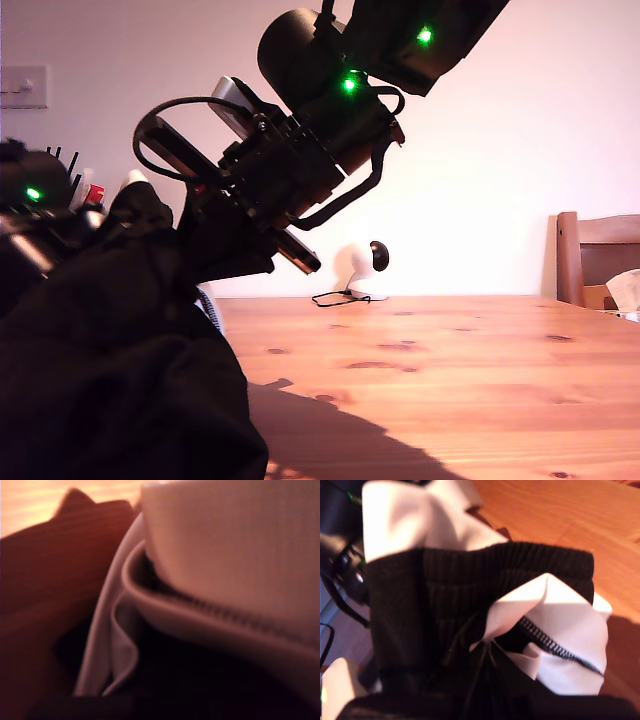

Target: Fold the shorts in front of you. After folding it, place it to the left side.

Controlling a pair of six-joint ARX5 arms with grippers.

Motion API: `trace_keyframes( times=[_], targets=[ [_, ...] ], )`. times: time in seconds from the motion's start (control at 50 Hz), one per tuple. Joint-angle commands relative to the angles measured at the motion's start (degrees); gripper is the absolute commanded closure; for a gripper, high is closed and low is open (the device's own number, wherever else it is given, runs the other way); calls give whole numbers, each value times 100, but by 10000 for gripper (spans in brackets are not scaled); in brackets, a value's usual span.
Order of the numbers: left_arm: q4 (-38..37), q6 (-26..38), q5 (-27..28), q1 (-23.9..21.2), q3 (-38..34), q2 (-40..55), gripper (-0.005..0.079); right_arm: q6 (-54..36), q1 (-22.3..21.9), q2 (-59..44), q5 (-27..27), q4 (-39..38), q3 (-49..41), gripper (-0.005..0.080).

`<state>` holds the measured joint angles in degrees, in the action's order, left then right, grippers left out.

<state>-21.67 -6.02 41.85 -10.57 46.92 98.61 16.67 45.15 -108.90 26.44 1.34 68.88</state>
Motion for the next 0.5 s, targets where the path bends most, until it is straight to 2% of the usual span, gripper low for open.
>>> trace_keyframes(
  times=[0.0, 0.18, 0.48],
  targets=[
    [15, -7, 42, 92, -103, -192, 761, -15, 96, -70, 46, -24, -24, 763],
    [-20, -109, 358, 245, -103, -297, 761, -17, 96, -70, 66, -28, -24, 763],
    [-107, -94, 380, 577, -11, -566, 761, -15, 96, -70, 195, -26, -24, 763]
  ],
)
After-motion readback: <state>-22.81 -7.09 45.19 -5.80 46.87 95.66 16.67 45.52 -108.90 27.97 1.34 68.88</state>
